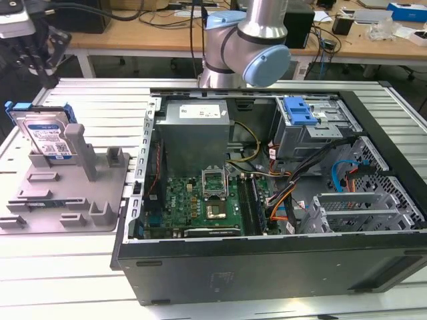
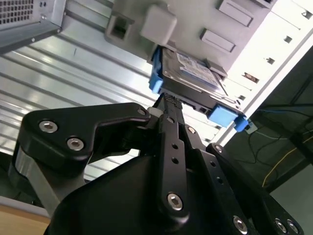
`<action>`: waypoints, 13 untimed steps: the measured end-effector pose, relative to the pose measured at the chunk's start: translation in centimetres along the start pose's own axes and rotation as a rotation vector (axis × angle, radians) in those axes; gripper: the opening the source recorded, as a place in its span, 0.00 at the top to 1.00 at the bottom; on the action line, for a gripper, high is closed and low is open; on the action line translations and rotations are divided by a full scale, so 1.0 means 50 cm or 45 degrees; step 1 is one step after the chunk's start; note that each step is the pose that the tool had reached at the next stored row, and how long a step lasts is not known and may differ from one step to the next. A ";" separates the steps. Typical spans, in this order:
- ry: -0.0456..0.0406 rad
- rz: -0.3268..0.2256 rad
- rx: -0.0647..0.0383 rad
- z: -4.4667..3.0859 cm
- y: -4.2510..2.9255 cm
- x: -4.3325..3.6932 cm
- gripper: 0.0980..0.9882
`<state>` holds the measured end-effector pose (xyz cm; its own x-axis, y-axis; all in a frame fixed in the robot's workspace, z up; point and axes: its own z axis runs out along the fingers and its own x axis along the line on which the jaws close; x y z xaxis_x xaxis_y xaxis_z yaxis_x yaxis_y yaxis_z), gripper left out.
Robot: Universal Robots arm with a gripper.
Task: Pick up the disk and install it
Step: 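Reach for the disk, then pick up the disk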
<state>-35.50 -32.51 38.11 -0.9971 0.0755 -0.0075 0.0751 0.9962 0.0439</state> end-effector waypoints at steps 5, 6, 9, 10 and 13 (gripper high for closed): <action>0.000 0.000 0.000 0.000 0.001 0.007 0.99; 0.000 0.000 0.000 0.000 0.001 0.008 0.99; 0.000 0.000 0.000 0.000 0.001 0.008 0.99; 0.000 0.000 0.000 0.000 0.001 0.008 0.99; 0.000 0.000 0.000 0.000 0.001 0.008 0.99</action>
<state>-35.88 -32.41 38.10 -0.9971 0.0754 -0.0074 0.0750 0.9962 0.0439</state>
